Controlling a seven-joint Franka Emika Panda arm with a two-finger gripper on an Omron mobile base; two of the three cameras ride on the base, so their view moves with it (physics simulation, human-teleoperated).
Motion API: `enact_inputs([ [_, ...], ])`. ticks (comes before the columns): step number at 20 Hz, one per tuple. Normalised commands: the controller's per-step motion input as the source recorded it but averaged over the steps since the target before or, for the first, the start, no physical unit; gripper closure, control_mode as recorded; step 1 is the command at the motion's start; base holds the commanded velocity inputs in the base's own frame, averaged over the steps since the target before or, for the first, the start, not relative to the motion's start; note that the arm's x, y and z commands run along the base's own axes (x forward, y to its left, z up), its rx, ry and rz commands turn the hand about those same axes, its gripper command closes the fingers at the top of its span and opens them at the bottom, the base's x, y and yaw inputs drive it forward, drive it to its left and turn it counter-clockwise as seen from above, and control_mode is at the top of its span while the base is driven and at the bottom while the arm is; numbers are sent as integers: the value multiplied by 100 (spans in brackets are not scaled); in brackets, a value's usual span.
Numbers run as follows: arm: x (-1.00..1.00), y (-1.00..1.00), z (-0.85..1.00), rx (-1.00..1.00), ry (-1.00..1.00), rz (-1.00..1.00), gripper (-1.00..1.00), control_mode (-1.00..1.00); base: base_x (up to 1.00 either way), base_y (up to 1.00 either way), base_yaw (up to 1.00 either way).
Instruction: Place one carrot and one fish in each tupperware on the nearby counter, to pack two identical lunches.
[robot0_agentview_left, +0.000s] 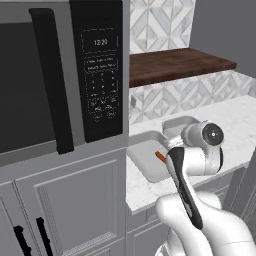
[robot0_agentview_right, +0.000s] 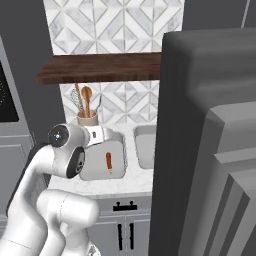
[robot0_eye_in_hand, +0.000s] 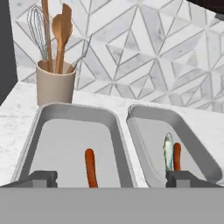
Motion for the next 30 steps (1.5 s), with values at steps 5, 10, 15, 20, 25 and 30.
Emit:
enact_inputs([
  [5,-56,0,69,22,4,-5,-100,-100,0,0,0],
  [10,-69,6,2,11,2,0,-100,-100,0,0,0],
  [15,-64,16,0,0,0,0,-100,-100,0,0,0],
  [20,-18,3,0,0,0,0,-100,100,-50,0,0],
  [25,0,0,0,0,0,0,-100,100,-100,6,-4],
  [30,0,0,0,0,0,0,-100,100,-90,91,-1],
])
